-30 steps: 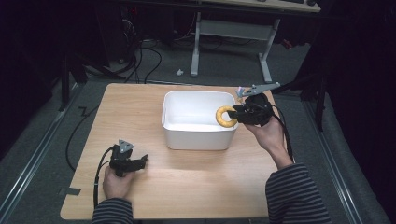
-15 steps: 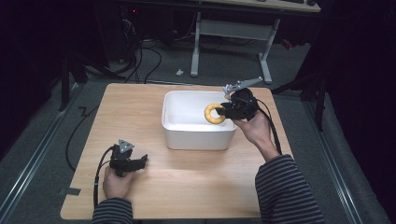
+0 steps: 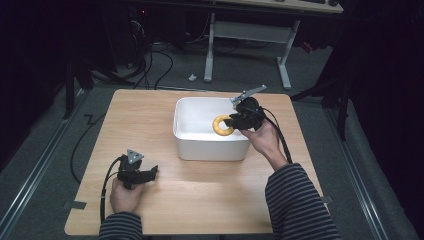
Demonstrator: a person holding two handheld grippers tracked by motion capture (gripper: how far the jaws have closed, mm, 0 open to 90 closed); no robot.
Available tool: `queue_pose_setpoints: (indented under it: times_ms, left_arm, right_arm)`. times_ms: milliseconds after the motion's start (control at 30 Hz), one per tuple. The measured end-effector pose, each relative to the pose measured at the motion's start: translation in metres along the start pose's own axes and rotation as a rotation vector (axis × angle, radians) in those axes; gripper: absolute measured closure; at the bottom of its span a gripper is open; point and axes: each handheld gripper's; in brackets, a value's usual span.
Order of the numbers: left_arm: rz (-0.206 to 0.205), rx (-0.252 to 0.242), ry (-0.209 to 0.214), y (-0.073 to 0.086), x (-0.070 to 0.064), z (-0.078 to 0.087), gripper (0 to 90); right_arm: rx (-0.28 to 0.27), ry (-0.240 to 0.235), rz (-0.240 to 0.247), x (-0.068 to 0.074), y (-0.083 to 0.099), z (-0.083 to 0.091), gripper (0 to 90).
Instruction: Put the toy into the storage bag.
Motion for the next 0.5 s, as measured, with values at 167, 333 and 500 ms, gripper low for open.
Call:
queue_pose_setpoints:
  times_ms: [167, 333, 500]
  left_arm:
    - [0.000, 0.000, 0.000, 0.000, 0.000, 0.000, 21.6]
    - [0.001, -0.001, 0.000, 0.000, 0.000, 0.000, 21.6]
    - [0.001, -0.001, 0.000, 0.000, 0.000, 0.000, 21.6]
  right_arm:
    - [0.012, -0.003, -0.004, 0.000, 0.000, -0.006, 67.9]
    - [0.035, -0.021, -0.006, 0.001, -0.001, -0.016, 67.9]
    - [0.061, -0.009, 0.010, 0.003, -0.001, -0.021, 67.9]
Point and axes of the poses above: each handheld gripper's, and its own axes: z roughly backward along the jaws, y roughly out of its underside, x roughly to its left, and after that the axes turned 10 degrees about x, right-handed
